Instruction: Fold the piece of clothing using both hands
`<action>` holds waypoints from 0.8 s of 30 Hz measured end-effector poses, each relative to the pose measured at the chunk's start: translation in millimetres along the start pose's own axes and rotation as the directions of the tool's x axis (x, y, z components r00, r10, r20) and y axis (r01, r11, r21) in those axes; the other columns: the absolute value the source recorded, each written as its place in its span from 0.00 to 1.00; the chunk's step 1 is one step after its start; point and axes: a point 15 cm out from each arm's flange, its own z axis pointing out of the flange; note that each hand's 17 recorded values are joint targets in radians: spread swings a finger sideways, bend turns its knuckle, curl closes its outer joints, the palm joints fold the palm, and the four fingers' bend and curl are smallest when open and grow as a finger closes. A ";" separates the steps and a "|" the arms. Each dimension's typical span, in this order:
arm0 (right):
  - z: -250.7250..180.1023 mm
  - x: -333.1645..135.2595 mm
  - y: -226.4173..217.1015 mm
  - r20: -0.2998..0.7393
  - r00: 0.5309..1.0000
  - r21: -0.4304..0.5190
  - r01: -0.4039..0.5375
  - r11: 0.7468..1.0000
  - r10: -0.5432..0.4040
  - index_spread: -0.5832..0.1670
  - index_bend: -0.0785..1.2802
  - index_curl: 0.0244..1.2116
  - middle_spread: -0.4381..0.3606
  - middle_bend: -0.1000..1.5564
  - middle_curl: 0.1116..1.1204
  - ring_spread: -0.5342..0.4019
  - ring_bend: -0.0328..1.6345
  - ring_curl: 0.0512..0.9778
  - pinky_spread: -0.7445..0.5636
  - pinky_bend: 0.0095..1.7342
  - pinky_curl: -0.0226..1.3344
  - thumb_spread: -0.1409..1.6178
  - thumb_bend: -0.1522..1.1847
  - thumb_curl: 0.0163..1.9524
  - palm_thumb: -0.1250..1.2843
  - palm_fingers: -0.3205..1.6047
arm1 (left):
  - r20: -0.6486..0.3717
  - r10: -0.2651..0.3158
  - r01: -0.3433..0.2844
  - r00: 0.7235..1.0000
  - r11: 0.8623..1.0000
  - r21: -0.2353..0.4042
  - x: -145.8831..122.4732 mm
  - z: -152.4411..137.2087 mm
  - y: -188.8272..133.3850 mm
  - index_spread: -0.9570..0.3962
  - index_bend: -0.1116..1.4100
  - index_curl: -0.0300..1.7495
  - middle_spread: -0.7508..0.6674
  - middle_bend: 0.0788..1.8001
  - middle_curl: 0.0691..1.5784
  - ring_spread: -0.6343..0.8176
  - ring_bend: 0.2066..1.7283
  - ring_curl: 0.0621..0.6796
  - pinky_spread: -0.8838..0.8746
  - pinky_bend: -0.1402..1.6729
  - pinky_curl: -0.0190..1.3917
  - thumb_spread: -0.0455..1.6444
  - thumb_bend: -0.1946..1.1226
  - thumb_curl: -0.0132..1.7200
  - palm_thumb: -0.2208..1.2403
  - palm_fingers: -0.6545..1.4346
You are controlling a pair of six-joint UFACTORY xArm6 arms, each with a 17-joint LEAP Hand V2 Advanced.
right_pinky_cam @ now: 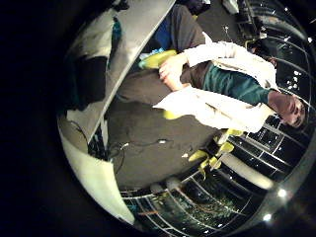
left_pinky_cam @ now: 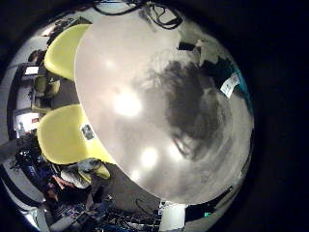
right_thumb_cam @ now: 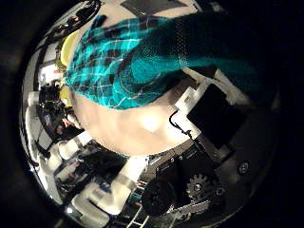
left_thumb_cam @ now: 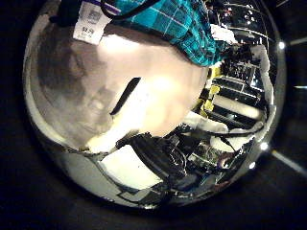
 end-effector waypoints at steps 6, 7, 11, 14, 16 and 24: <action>-44.5 -31.3 -14.8 0.011 0.999 0.104 0.035 0.994 -0.036 0.39 0.96 0.75 0.30 0.87 0.85 0.27 0.88 0.88 0.41 0.76 0.82 0.71 0.11 0.34 0.85 0.60 | 0.001 0.003 -0.003 1.000 1.000 -0.005 -0.6 2.5 -0.4 0.60 0.19 0.30 0.45 0.08 0.28 0.40 0.34 0.25 0.49 0.31 0.28 0.81 0.14 0.15 0.39 0.49; -56.9 -40.4 -18.3 0.013 0.999 0.130 0.045 0.990 -0.047 0.39 0.96 0.75 0.30 0.88 0.85 0.27 0.88 0.88 0.41 0.75 0.83 0.71 0.11 0.34 0.85 0.60 | 0.002 0.003 -0.003 1.000 1.000 -0.005 -1.4 2.2 -0.5 0.60 0.19 0.30 0.45 0.08 0.28 0.40 0.34 0.25 0.49 0.31 0.28 0.81 0.14 0.15 0.39 0.49; -101.8 -72.3 -36.5 0.005 0.995 0.223 0.095 0.970 -0.098 0.40 0.96 0.75 0.30 0.88 0.85 0.27 0.88 0.89 0.41 0.75 0.84 0.71 0.11 0.35 0.85 0.61 | 0.002 0.009 -0.009 1.000 1.000 0.004 -2.5 -4.8 1.3 0.61 0.19 0.30 0.45 0.08 0.28 0.40 0.34 0.25 0.49 0.31 0.28 0.81 0.14 0.15 0.39 0.49; -132.2 -119.5 -52.6 -0.004 0.983 0.267 0.178 0.947 -0.184 0.40 0.95 0.75 0.31 0.87 0.85 0.27 0.87 0.89 0.42 0.75 0.86 0.71 0.11 0.35 0.85 0.61 | -0.011 0.004 -0.003 1.000 1.000 0.030 -12.9 -18.4 8.3 0.60 0.18 0.30 0.43 0.09 0.28 0.37 0.36 0.26 0.46 0.32 0.28 0.81 0.15 0.15 0.40 0.53; -157.5 -158.6 -63.8 -0.023 0.967 0.299 0.249 0.921 -0.254 0.41 0.95 0.75 0.31 0.87 0.84 0.27 0.87 0.89 0.42 0.75 0.86 0.71 0.11 0.35 0.85 0.61 | -0.024 -0.002 0.003 1.000 0.999 0.042 -17.3 -29.6 16.8 0.60 0.18 0.29 0.41 0.11 0.28 0.33 0.38 0.26 0.43 0.34 0.28 0.82 0.15 0.15 0.41 0.57; -198.0 -313.8 -110.7 -0.084 0.883 0.326 0.463 0.824 -0.462 0.41 0.94 0.75 0.32 0.88 0.84 0.27 0.86 0.90 0.42 0.73 0.88 0.70 0.11 0.37 0.87 0.63 | -0.083 -0.044 0.050 0.996 0.996 0.071 -49.1 -62.7 67.7 0.51 0.21 0.32 0.29 0.26 0.38 0.16 0.51 0.42 0.25 0.40 0.32 0.83 0.14 0.17 0.45 0.70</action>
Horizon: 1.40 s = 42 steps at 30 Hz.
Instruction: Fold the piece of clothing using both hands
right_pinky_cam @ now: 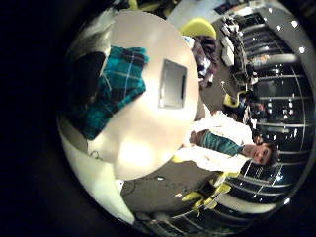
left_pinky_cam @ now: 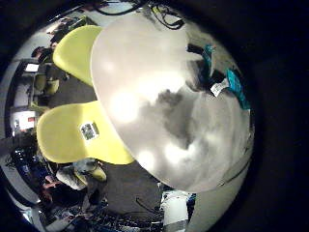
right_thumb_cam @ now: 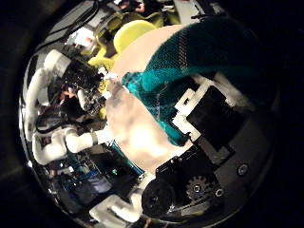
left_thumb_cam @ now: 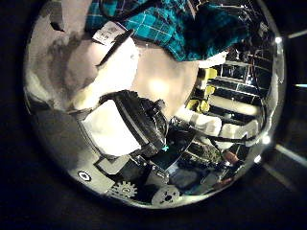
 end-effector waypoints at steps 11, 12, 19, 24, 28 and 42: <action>101.9 -105.7 -76.3 -0.068 0.975 -0.135 0.200 0.970 -0.211 0.39 0.81 0.72 0.32 0.81 0.77 0.29 0.83 0.85 0.39 0.69 0.84 0.69 0.07 0.33 0.72 0.64 | -0.019 -0.091 0.092 0.996 0.995 0.042 -42.2 -4.2 46.7 0.44 0.24 0.41 0.23 0.32 0.49 0.12 0.58 0.59 0.17 0.45 0.37 0.83 0.14 0.20 0.46 0.67; 105.8 -105.7 -77.0 -0.071 0.974 -0.139 0.203 0.969 -0.214 0.37 0.70 0.69 0.30 0.78 0.74 0.29 0.84 0.83 0.36 0.68 0.81 0.69 0.07 0.32 0.69 0.60 | -0.022 -0.101 0.102 0.995 0.994 0.045 -45.1 -4.9 50.7 0.44 0.24 0.42 0.23 0.32 0.50 0.11 0.59 0.60 0.17 0.46 0.37 0.83 0.14 0.20 0.46 0.67; 88.5 -86.8 -80.1 -0.070 0.979 -0.089 0.185 0.979 -0.192 0.23 0.30 0.43 0.29 0.38 0.45 0.48 0.59 0.59 0.55 0.55 0.68 0.67 0.08 0.26 0.55 0.09 | -0.024 -0.110 0.111 0.994 0.993 0.047 -46.5 -4.3 56.5 0.42 0.25 0.48 0.21 0.33 0.54 0.11 0.61 0.65 0.15 0.48 0.41 0.83 0.14 0.21 0.46 0.65; 49.7 -69.2 -87.9 -0.023 0.989 0.034 0.149 0.988 -0.149 0.22 0.21 0.35 0.46 0.26 0.34 0.69 0.44 0.45 0.75 0.46 0.59 0.66 0.08 0.23 0.48 0.11 | -0.030 -0.102 0.103 0.994 0.994 0.042 -39.5 -3.0 56.1 0.41 0.25 0.51 0.21 0.34 0.56 0.12 0.62 0.69 0.15 0.49 0.43 0.83 0.14 0.22 0.47 0.64; 11.3 -42.5 -80.3 0.023 0.994 0.116 0.099 0.988 -0.103 0.22 0.18 0.32 0.51 0.23 0.30 0.75 0.40 0.39 0.84 0.42 0.53 0.68 0.09 0.21 0.44 0.15 | -0.023 -0.089 0.090 0.996 0.995 0.044 -31.2 -3.2 55.4 0.40 0.25 0.54 0.20 0.35 0.57 0.12 0.62 0.71 0.15 0.49 0.44 0.83 0.14 0.23 0.48 0.63; -86.3 87.4 105.8 0.045 0.985 -0.031 -0.164 0.986 0.166 0.23 0.19 0.28 0.39 0.23 0.26 0.74 0.36 0.29 0.94 0.30 0.40 0.74 0.13 0.28 0.63 0.24 | -0.025 -0.072 0.074 0.997 0.992 0.101 15.1 -37.6 47.3 0.37 0.26 0.59 0.18 0.36 0.59 0.12 0.62 0.74 0.14 0.49 0.47 0.81 0.14 0.24 0.46 0.64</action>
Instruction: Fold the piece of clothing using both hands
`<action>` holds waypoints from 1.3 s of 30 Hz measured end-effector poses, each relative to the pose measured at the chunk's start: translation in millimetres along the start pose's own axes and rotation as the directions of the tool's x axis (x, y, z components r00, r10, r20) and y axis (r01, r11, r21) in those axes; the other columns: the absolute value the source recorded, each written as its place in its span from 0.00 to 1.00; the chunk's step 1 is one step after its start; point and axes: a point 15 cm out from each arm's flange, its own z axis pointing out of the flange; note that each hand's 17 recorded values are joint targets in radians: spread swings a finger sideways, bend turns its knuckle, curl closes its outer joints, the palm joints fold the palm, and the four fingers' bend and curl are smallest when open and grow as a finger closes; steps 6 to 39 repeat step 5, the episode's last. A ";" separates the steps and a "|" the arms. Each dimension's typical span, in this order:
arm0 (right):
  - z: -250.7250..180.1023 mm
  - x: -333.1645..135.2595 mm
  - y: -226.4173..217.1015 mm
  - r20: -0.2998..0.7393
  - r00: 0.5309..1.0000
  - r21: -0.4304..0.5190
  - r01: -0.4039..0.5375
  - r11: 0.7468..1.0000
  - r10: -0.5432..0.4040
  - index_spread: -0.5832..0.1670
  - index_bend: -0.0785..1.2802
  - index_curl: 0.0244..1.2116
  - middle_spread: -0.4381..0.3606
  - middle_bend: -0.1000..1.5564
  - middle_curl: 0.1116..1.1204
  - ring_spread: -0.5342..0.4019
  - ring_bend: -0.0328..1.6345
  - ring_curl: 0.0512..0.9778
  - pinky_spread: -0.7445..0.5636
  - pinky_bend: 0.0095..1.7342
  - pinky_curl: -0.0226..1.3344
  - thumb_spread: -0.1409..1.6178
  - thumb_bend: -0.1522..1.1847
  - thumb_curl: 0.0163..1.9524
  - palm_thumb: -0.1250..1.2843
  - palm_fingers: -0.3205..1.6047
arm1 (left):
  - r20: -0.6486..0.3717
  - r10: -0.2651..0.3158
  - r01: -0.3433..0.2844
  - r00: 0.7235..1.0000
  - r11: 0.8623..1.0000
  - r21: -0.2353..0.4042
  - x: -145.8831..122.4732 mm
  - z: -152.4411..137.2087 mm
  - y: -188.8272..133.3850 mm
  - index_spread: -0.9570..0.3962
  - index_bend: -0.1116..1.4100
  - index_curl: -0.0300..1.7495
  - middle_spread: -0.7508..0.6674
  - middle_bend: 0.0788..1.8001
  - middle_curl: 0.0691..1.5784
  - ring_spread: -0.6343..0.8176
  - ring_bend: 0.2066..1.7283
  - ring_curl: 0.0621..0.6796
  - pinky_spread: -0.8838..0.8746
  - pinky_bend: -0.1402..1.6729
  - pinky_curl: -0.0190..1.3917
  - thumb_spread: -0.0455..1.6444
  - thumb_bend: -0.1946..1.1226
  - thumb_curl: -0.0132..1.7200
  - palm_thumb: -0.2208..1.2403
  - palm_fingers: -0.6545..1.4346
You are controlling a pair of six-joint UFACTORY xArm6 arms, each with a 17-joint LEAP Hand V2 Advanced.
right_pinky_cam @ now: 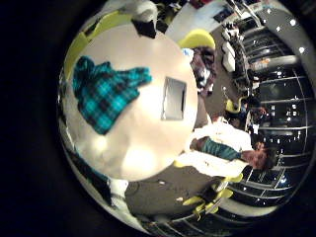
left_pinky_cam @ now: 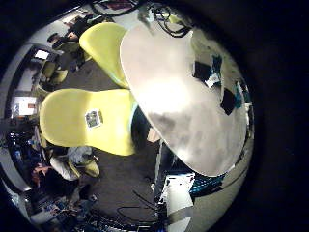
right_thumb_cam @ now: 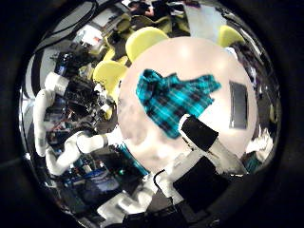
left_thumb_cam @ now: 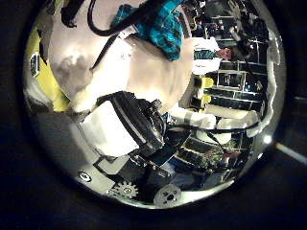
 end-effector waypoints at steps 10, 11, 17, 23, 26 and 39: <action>38.1 -2.4 56.8 0.069 0.998 -0.139 -0.001 0.990 0.011 0.24 0.18 0.27 0.41 0.23 0.25 0.73 0.35 0.27 0.92 0.26 0.36 0.77 0.12 0.29 0.63 0.26 | -0.008 0.000 0.000 1.000 0.999 -0.042 34.3 9.3 3.8 0.36 0.25 0.61 0.18 0.36 0.60 0.12 0.62 0.75 0.14 0.49 0.49 0.80 0.14 0.24 0.45 0.64; 38.1 -2.4 56.8 0.069 0.998 -0.139 -0.001 0.990 0.011 0.24 0.18 0.27 0.41 0.23 0.25 0.73 0.35 0.27 0.92 0.26 0.36 0.77 0.12 0.29 0.63 0.26 | -0.008 0.000 0.000 1.000 0.999 -0.042 34.3 9.3 3.8 0.36 0.25 0.61 0.18 0.36 0.60 0.12 0.62 0.75 0.14 0.49 0.49 0.80 0.14 0.24 0.45 0.64; 38.1 -2.4 56.8 0.069 0.998 -0.139 -0.001 0.990 0.011 0.24 0.18 0.27 0.41 0.23 0.25 0.73 0.35 0.27 0.92 0.26 0.36 0.77 0.12 0.29 0.63 0.26 | -0.008 0.000 0.000 1.000 0.999 -0.042 34.3 9.3 3.8 0.36 0.25 0.61 0.18 0.36 0.60 0.12 0.62 0.75 0.14 0.49 0.49 0.80 0.14 0.24 0.45 0.64; 38.1 -2.4 56.8 0.069 0.998 -0.139 -0.001 0.990 0.011 0.24 0.18 0.27 0.41 0.23 0.25 0.73 0.35 0.27 0.92 0.26 0.36 0.77 0.12 0.29 0.63 0.26 | -0.008 0.000 0.000 1.000 0.999 -0.042 34.3 9.3 3.8 0.36 0.25 0.61 0.18 0.36 0.60 0.12 0.62 0.75 0.14 0.49 0.49 0.80 0.14 0.24 0.45 0.64; 38.1 -2.4 56.8 0.069 0.998 -0.139 -0.001 0.990 0.011 0.24 0.18 0.27 0.41 0.23 0.25 0.73 0.35 0.27 0.92 0.26 0.36 0.77 0.12 0.29 0.63 0.26 | -0.008 0.000 0.000 1.000 0.999 -0.042 34.3 9.3 3.8 0.36 0.25 0.61 0.18 0.36 0.60 0.12 0.62 0.75 0.14 0.49 0.49 0.80 0.14 0.24 0.45 0.64; 38.1 -2.4 56.8 0.069 0.998 -0.139 -0.001 0.990 0.011 0.24 0.18 0.27 0.41 0.23 0.25 0.73 0.35 0.27 0.92 0.26 0.36 0.77 0.12 0.29 0.63 0.26 | -0.008 0.000 0.000 1.000 0.999 -0.042 34.3 9.3 3.8 0.36 0.25 0.61 0.18 0.36 0.60 0.12 0.62 0.75 0.14 0.49 0.49 0.80 0.14 0.24 0.45 0.64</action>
